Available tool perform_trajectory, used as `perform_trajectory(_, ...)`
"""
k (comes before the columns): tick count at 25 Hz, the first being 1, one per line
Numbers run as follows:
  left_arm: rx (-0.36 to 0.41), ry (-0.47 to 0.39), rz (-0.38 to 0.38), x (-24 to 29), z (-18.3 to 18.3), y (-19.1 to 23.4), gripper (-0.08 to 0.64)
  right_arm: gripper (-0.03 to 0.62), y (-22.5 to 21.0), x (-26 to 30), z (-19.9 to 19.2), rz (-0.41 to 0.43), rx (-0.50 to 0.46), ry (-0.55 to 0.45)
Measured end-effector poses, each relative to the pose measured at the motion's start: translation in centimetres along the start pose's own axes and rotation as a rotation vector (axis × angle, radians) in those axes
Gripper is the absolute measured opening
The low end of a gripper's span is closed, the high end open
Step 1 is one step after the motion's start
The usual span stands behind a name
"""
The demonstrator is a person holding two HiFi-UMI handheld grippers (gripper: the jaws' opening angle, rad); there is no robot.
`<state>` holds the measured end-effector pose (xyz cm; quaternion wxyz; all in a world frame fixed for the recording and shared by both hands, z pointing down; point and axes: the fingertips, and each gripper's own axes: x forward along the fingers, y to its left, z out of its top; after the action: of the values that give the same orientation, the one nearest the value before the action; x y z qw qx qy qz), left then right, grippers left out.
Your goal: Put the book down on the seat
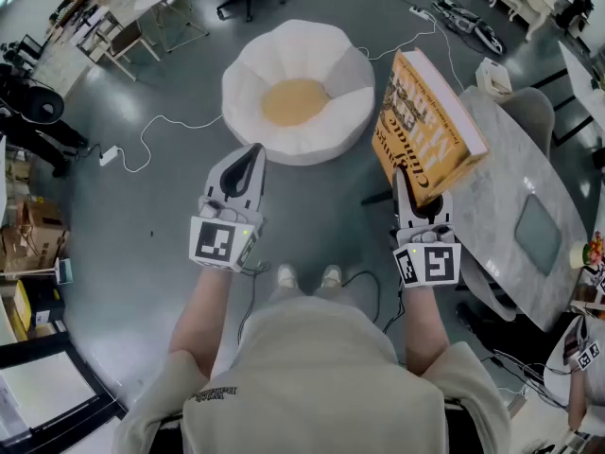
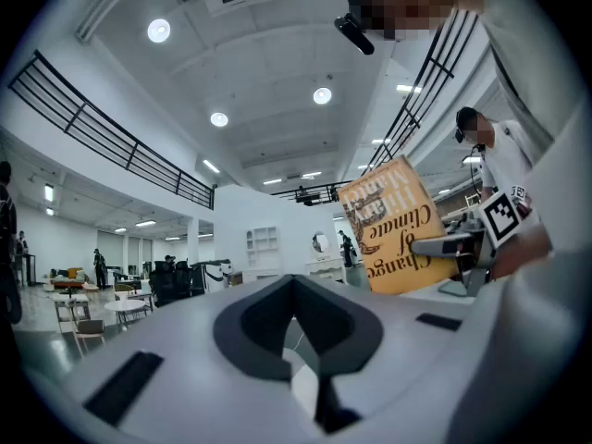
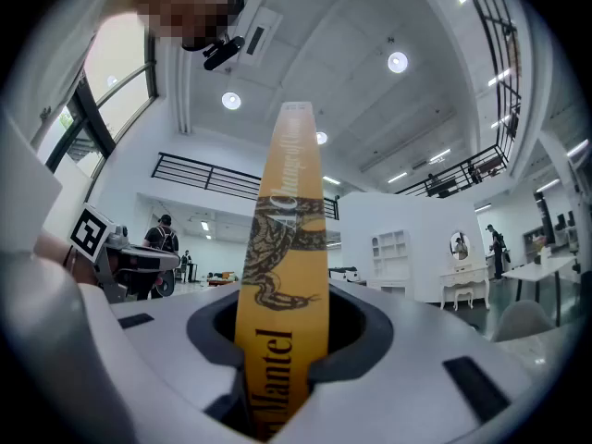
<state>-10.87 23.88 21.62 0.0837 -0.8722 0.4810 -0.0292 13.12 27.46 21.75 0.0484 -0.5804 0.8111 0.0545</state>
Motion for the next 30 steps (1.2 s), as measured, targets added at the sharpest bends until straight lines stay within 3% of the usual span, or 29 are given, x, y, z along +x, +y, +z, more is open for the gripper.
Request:
perform_trajectory(19, -0.008, 0.037, -0.016, -0.3, -1.0, 0.2, 0.009, 0.144, 0.1, 0.2, -0.6, -0.01, 0.045, 0.013)
perform_trajectory(30, 0.014, 0.007, 0.025, -0.5, -0.7, -1.0, 0.01, 0.144, -0.7, -1.0, -1.0, 0.021, 0.052, -0.011)
